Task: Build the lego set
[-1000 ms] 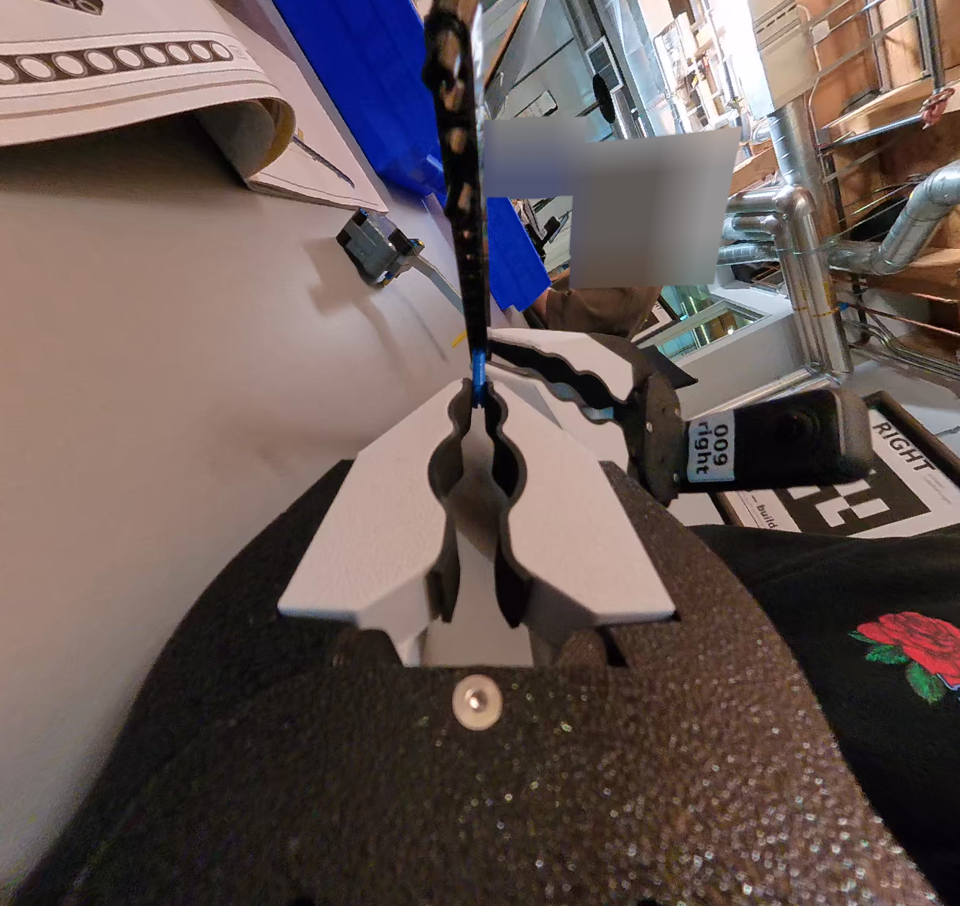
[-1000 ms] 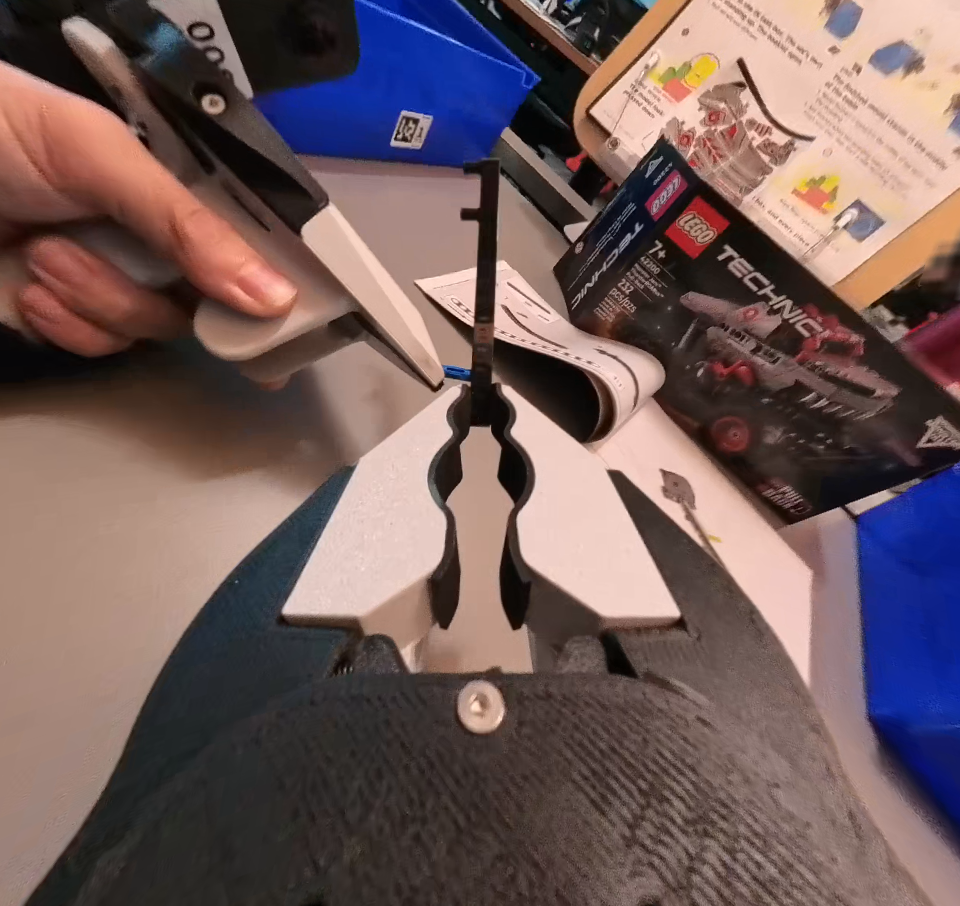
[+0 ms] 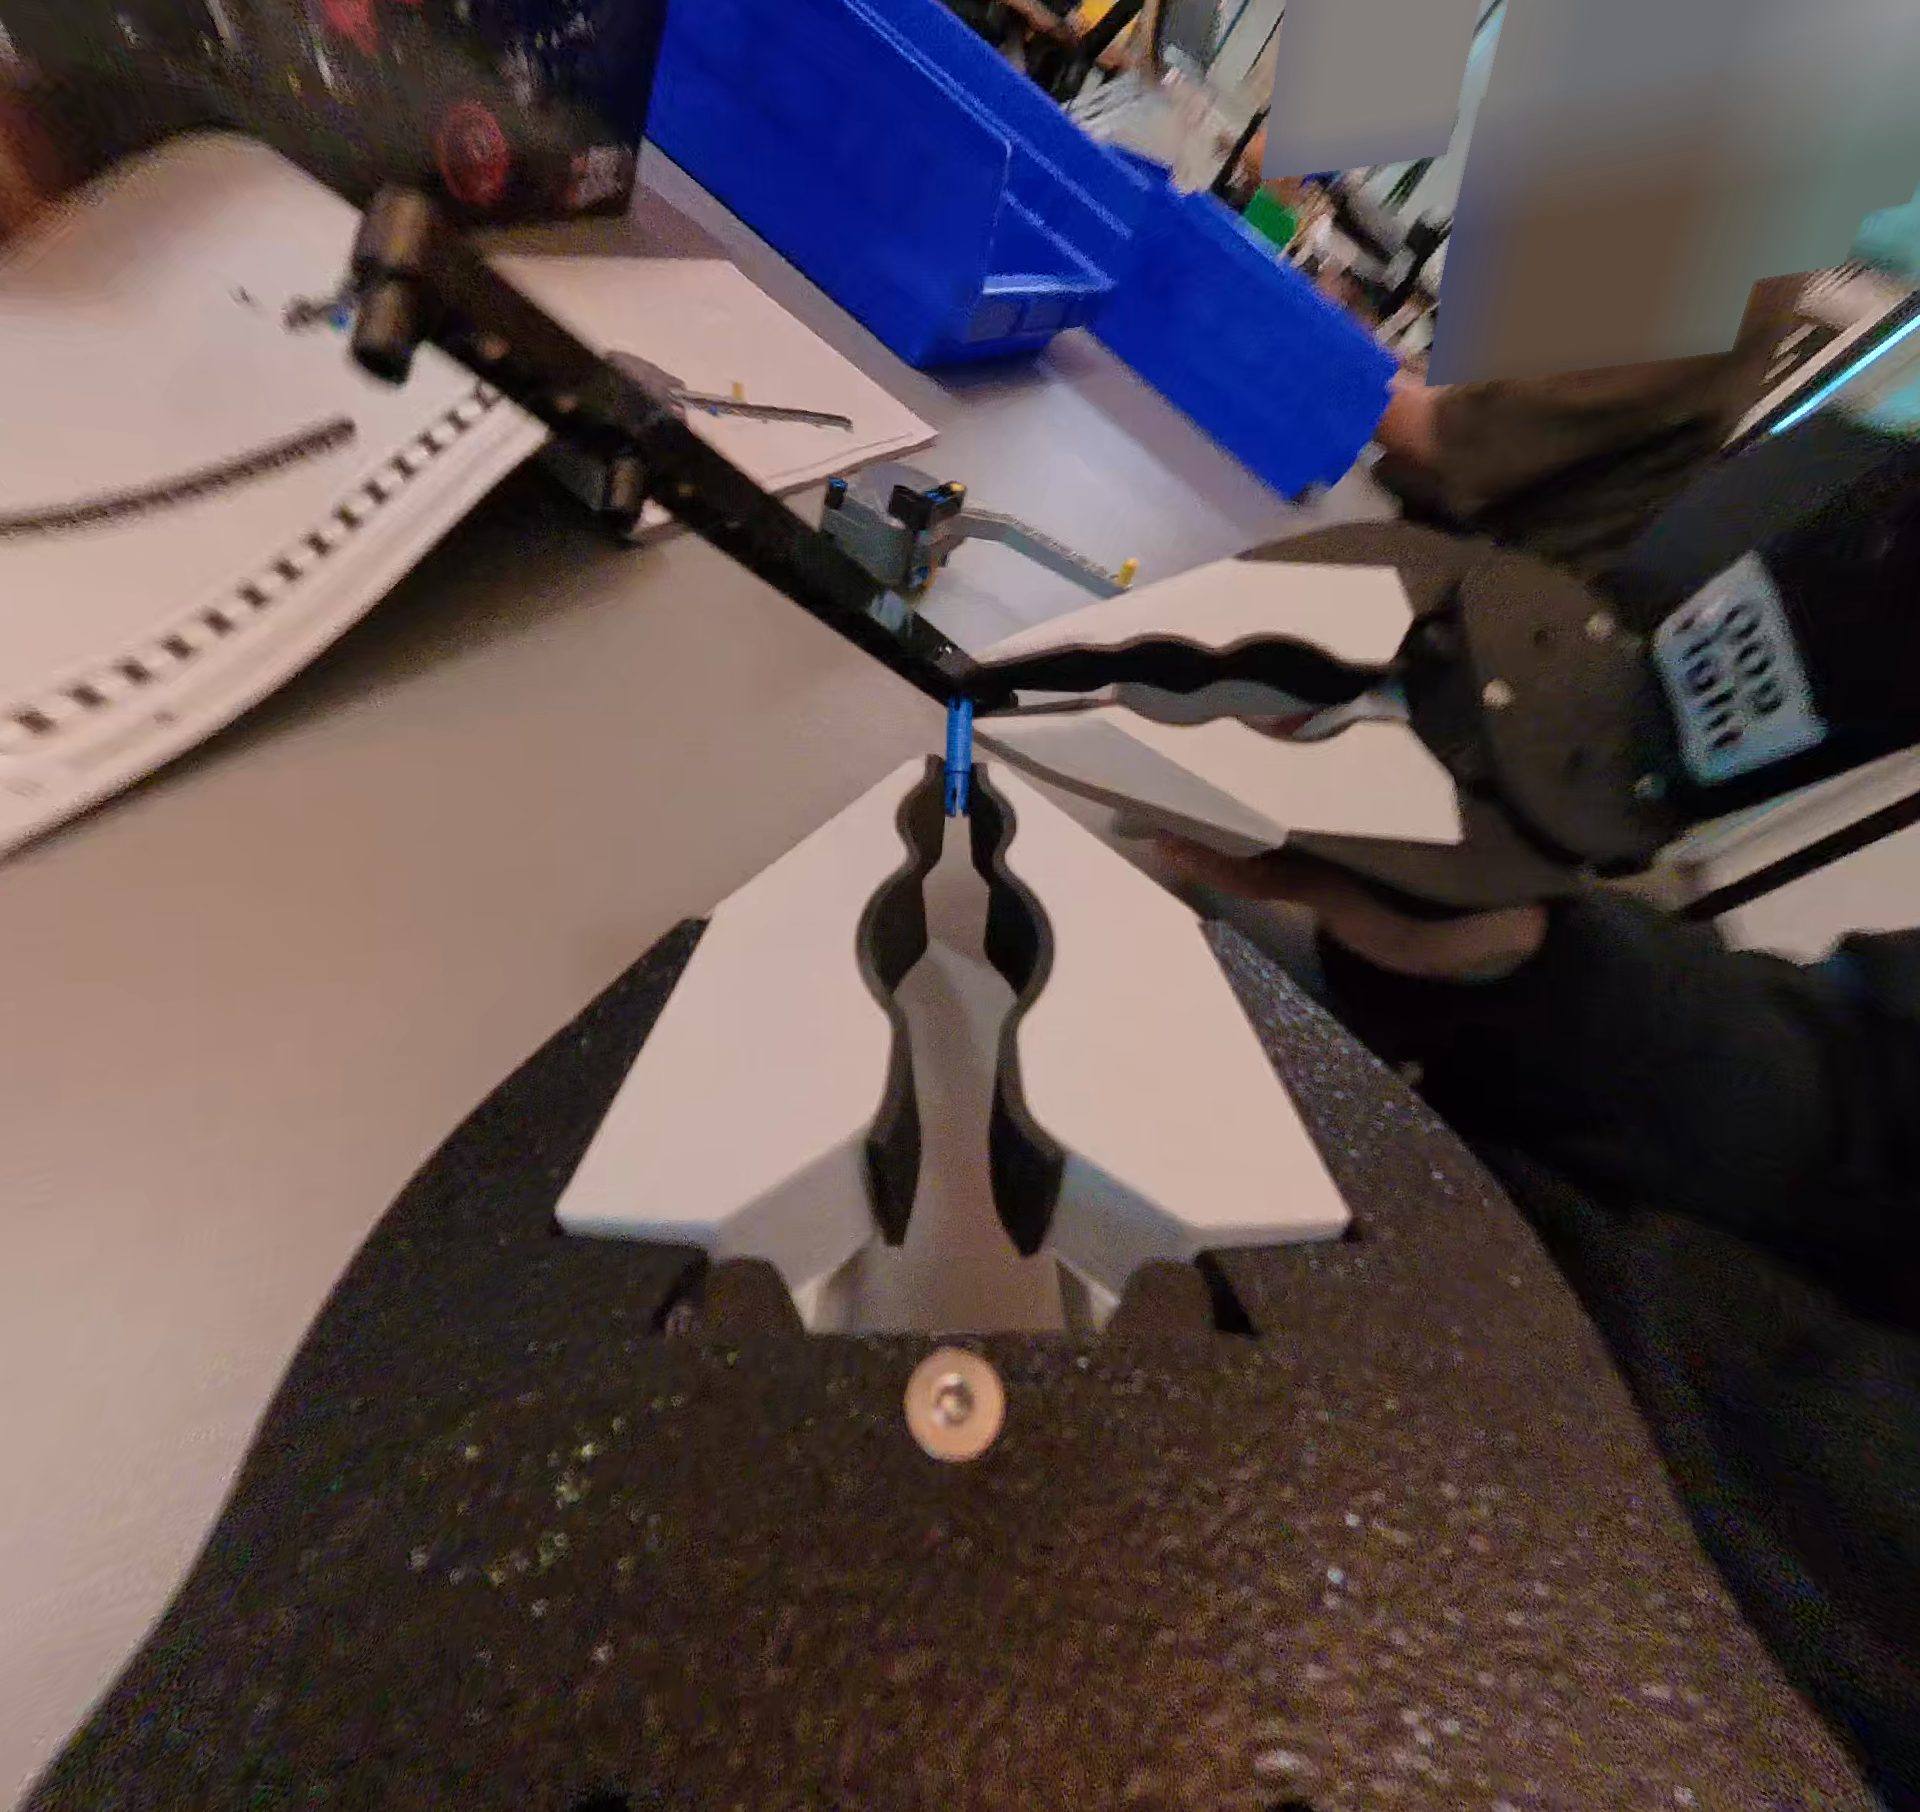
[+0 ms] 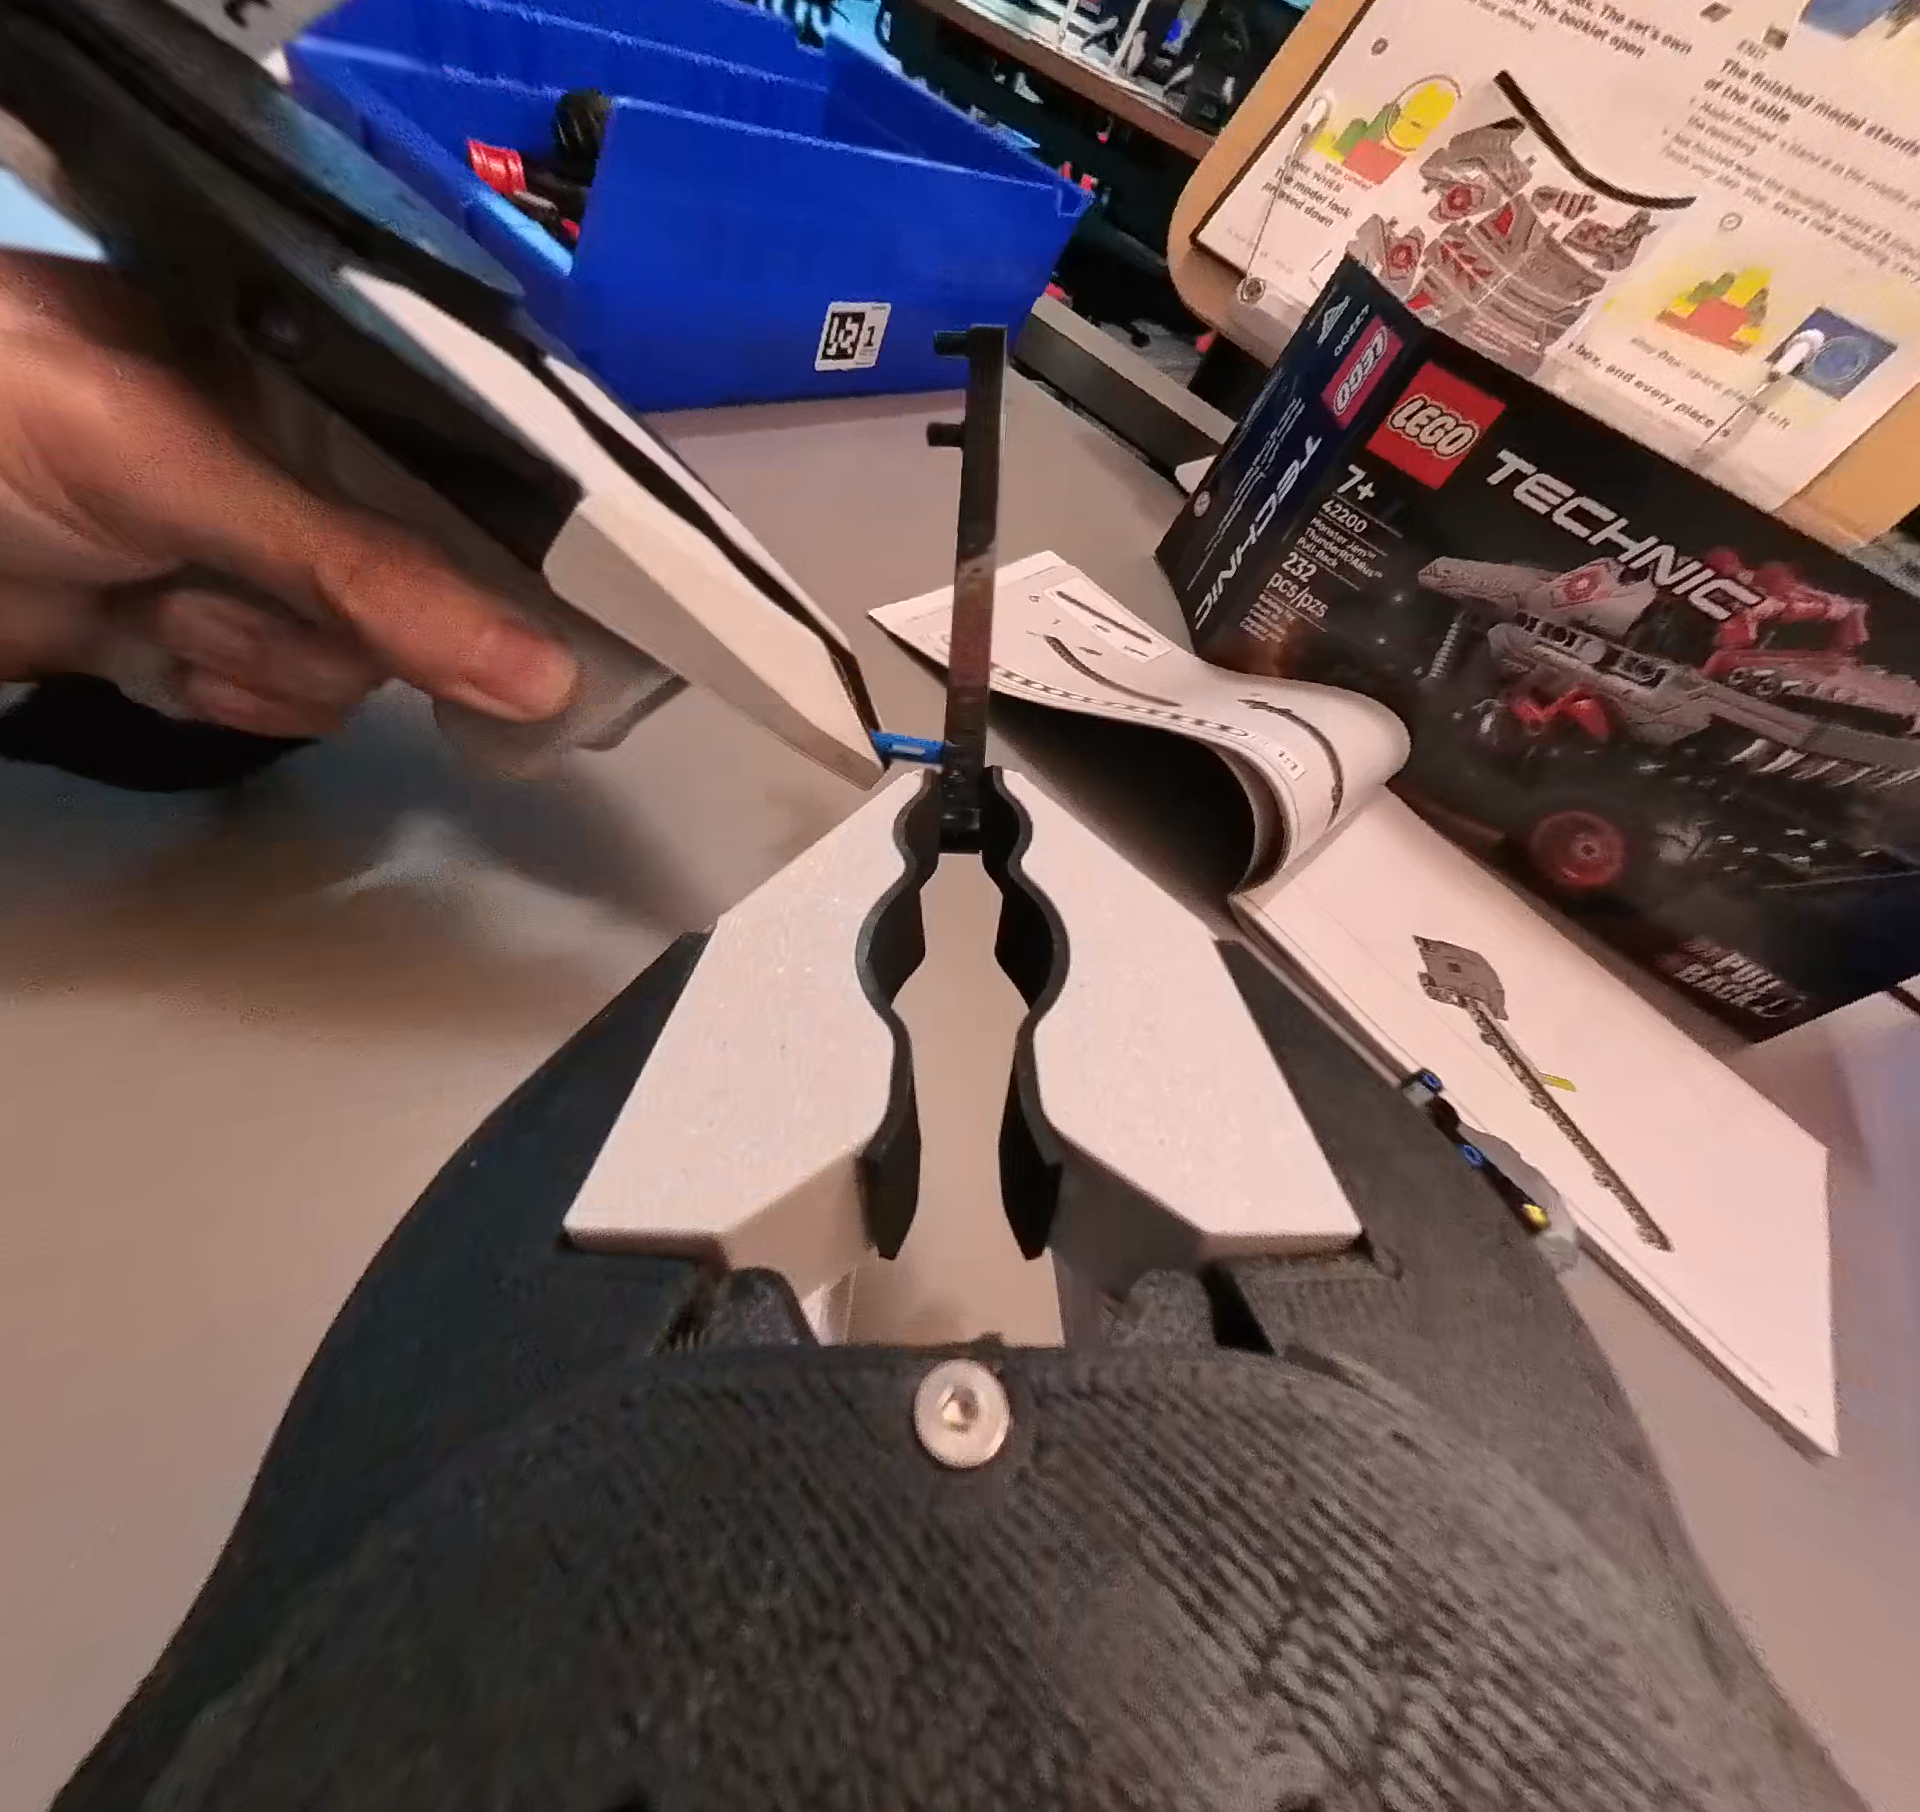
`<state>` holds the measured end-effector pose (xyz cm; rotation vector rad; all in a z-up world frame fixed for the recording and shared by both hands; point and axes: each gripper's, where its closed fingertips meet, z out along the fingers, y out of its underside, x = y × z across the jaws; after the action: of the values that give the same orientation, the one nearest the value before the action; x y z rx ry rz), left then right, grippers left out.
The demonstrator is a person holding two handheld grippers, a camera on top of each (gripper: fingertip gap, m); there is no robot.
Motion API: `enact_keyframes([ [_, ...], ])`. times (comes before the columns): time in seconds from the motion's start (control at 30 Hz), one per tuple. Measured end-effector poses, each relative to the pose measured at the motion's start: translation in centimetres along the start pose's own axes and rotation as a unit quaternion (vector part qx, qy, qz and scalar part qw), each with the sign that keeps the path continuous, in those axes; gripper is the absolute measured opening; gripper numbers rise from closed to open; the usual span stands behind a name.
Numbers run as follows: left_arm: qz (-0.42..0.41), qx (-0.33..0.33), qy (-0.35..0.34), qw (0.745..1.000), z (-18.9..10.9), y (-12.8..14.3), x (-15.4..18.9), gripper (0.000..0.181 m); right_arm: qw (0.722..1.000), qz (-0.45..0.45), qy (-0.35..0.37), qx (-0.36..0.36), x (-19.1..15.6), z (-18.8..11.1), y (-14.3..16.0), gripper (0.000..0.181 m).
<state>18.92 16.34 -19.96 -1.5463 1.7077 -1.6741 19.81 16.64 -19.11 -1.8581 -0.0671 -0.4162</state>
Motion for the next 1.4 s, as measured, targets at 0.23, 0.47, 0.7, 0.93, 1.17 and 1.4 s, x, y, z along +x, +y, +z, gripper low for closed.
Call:
enact_keyframes([
  [0.23, 0.085, -0.016, -0.063, 0.994, -0.2, -0.5, 0.1, 0.002, 1.0, -0.003, 0.01, 0.01, 0.1, -0.1, -0.5, 0.006],
  [0.47, -0.162, 0.041, 0.133, 0.977, -1.0, -1.1, 1.3, 0.001, 0.99, -0.131, 0.043, 0.03, -0.2, -0.5, -1.7, 0.006],
  [0.7, -0.054, 0.022, 0.039, 0.998, -0.3, -0.4, 0.4, 0.001, 0.984, -0.17, 0.055, 0.001, 0.0, -0.1, -0.7, 0.006],
  [0.93, 0.04, 0.005, -0.025, 0.999, -0.3, -0.9, 0.4, 0.002, 0.997, -0.06, 0.029, 0.025, -0.2, -0.3, -1.2, 0.006],
  [1.17, 0.073, 0.012, -0.006, 0.997, -0.3, -1.0, 0.7, 0.002, 0.999, 0.026, -0.004, 0.044, -0.3, -0.4, -1.2, 0.007],
  [1.4, 0.132, 0.041, 0.02, 0.99, -1.3, -2.0, 1.7, 0.021, 0.984, 0.141, -0.065, 0.087, -0.1, -0.8, -2.0, 0.006],
])
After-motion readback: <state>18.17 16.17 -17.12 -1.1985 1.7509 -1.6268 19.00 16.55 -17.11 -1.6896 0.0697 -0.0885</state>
